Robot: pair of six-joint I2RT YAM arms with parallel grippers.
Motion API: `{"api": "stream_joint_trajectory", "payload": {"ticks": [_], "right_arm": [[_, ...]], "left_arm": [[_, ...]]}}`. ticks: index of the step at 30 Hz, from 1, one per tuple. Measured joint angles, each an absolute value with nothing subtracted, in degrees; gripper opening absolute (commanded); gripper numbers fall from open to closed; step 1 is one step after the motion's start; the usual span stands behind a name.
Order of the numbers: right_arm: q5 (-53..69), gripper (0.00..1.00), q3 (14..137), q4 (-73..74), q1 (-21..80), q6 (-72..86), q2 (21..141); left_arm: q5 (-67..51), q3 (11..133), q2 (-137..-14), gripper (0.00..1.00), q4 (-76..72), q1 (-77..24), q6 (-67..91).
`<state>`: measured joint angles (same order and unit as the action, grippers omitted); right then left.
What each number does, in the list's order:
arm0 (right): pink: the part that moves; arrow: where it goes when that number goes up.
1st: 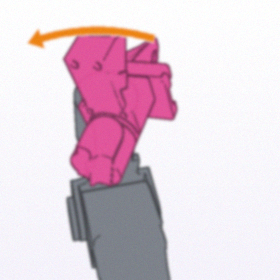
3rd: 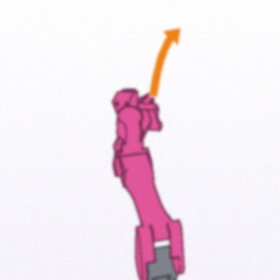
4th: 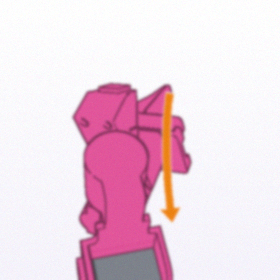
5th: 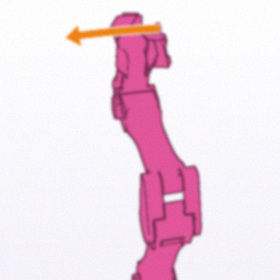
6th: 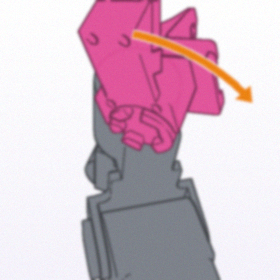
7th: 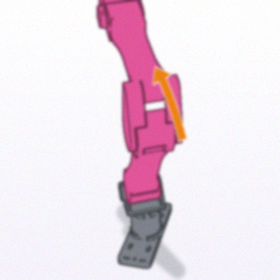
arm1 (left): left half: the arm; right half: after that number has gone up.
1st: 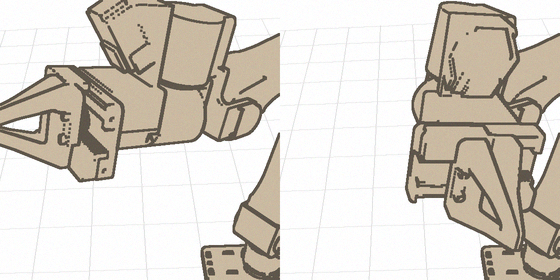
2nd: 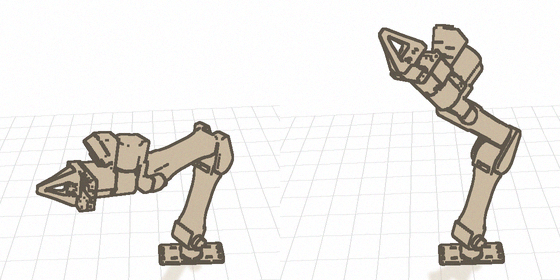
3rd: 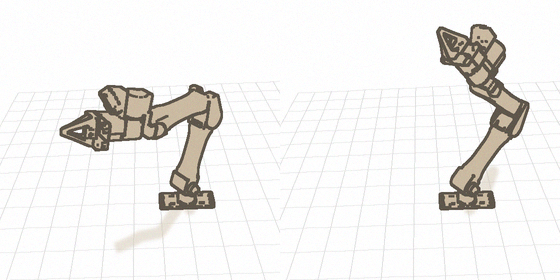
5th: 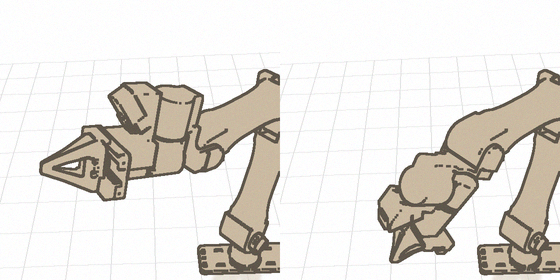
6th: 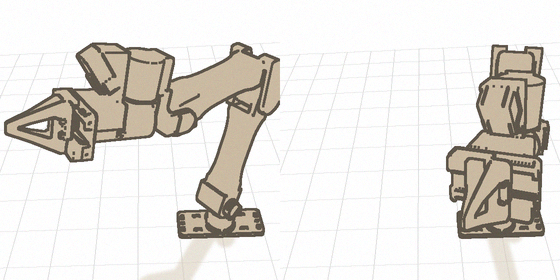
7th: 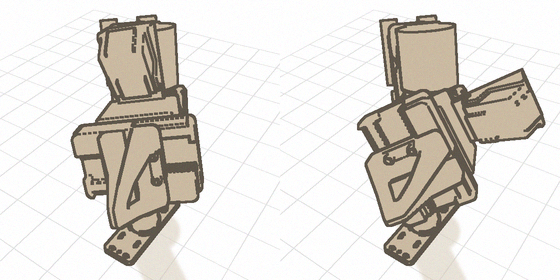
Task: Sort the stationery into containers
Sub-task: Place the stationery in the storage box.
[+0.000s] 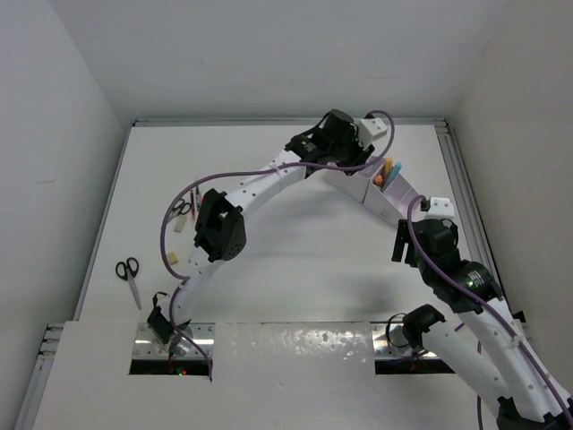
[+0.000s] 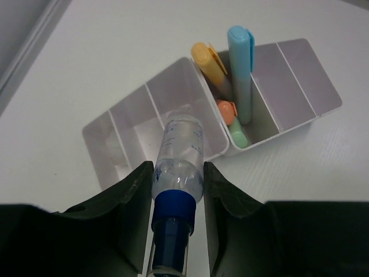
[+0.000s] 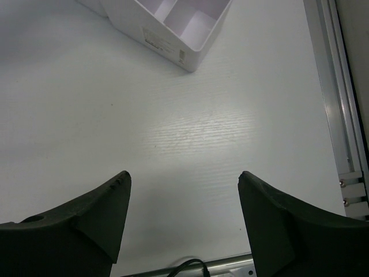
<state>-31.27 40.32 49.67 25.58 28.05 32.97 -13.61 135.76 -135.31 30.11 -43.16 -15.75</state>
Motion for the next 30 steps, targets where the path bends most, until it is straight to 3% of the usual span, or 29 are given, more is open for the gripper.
{"api": "stream_joint_trajectory", "payload": {"ticks": [14, 16, 20, 25, 29, 30], "right_arm": [[-31.27, 0.75, 37.43, 49.67, 25.58, 27.73, 32.64], [-31.14, 0.76, 37.28, 49.58, 25.58, 27.66, 32.49], [-30.72, 0.77, 37.19, 49.52, 25.58, 27.62, 32.49], [-29.95, 0.77, 37.19, 49.43, 25.58, 27.55, 32.47], [-29.5, 0.79, 37.19, 49.04, 25.58, 27.42, 32.49], [-29.36, 0.79, 37.19, 48.86, 25.58, 27.42, 32.49]], "left_arm": [[-4.69, 135.76, -140.7, 0.0, 26.7, -47.68, -19.57], [-3.75, 135.76, -140.92, 0.04, 25.91, -48.01, -19.99], [-2.15, 135.76, -141.91, 0.21, 23.77, -48.45, -20.51], [-1.41, 135.76, -142.63, 0.34, 22.52, -48.62, -20.6], [-0.64, 135.76, -142.63, 0.62, 21.98, -48.71, -21.04], [-0.32, 135.76, -142.63, 0.65, 21.82, -48.66, -21.28]]}}
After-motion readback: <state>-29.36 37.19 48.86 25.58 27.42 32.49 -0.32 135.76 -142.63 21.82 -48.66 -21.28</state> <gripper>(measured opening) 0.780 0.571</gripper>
